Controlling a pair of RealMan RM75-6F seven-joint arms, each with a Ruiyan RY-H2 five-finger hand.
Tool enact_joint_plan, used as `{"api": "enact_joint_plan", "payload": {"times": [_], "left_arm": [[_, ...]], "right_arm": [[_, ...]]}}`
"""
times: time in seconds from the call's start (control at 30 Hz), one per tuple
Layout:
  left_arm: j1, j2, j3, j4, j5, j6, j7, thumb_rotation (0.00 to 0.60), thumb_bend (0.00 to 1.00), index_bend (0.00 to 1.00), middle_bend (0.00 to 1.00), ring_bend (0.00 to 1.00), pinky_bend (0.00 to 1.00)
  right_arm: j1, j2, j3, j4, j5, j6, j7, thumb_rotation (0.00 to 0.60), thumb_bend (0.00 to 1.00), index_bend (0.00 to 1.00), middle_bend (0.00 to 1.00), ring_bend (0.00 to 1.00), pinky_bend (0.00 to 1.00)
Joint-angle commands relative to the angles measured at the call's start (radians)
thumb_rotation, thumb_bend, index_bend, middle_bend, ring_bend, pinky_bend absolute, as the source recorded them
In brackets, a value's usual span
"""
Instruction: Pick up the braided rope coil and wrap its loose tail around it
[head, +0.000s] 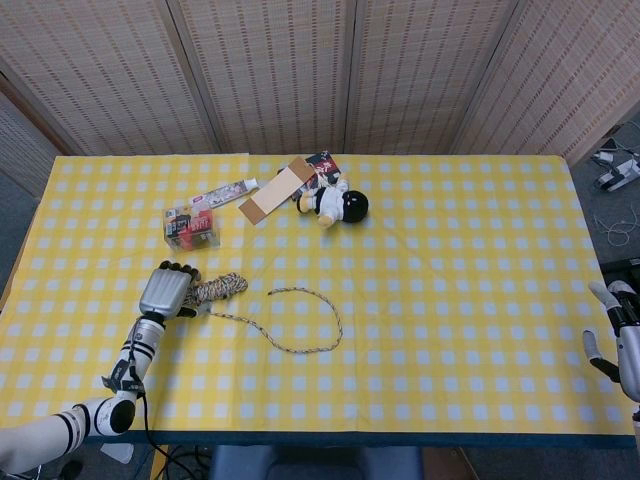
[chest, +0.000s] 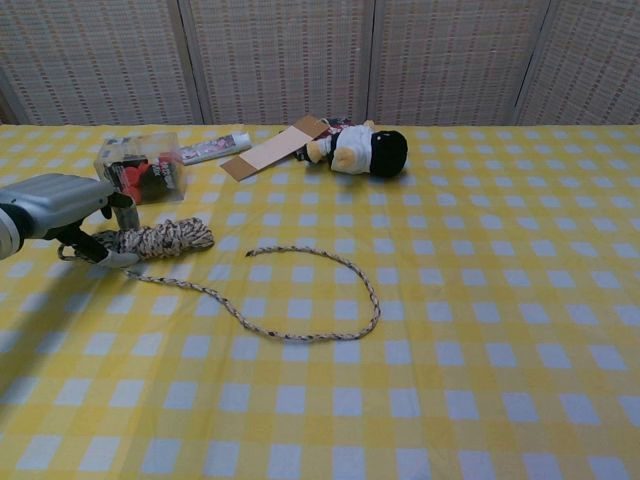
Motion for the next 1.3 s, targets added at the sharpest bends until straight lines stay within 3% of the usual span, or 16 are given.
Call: {"api": "enact_joint_plan", "payload": {"times": [0.03, 0.5, 0.93, 1.0, 1.1, 1.3], "left_arm": [[0.0, -0.009, -0.001, 0.02, 0.002, -0.004, -0.014, 0.364, 0.25, 0.45, 0.31, 0.28, 0.19], [-0.011, -0.05, -0.017, 0.084, -0.001, -0.021, -0.055, 0.355, 0.25, 0.48, 0.35, 0.31, 0.21], [-0.01, -0.106, -0.038, 0.184, 0.013, -0.02, -0.128, 0.377, 0.25, 0.58, 0.49, 0.44, 0.29], [-0.009, -0.113, -0.037, 0.2, 0.025, -0.019, -0.146, 0.401, 0.25, 0.6, 0.54, 0.47, 0.31], [-0.008, -0.12, -0.036, 0.221, 0.046, -0.016, -0.174, 0.498, 0.25, 0.62, 0.58, 0.5, 0.34], [-0.005, -0.116, -0.041, 0.245, 0.095, -0.012, -0.262, 0.533, 0.25, 0.66, 0.63, 0.53, 0.37]], "right_arm": [[0.0, -0.001, 0.0, 0.002, 0.001, -0.001, 0.002, 0.6, 0.38, 0.18, 0.27, 0.17, 0.29], [-0.002, -0.003, -0.001, 0.009, 0.007, -0.007, 0.006, 0.6, 0.38, 0.18, 0.27, 0.17, 0.29], [-0.008, -0.001, 0.001, 0.011, 0.012, -0.004, 0.01, 0.6, 0.38, 0.18, 0.27, 0.17, 0.29], [-0.008, -0.001, 0.001, 0.011, 0.012, -0.003, 0.01, 0.6, 0.38, 0.18, 0.27, 0.17, 0.29], [-0.008, 0.0, 0.002, 0.008, 0.01, -0.001, 0.008, 0.6, 0.38, 0.18, 0.27, 0.17, 0.29], [-0.009, 0.004, 0.003, -0.002, 0.006, 0.005, 0.002, 0.6, 0.38, 0.18, 0.27, 0.17, 0.29]]}}
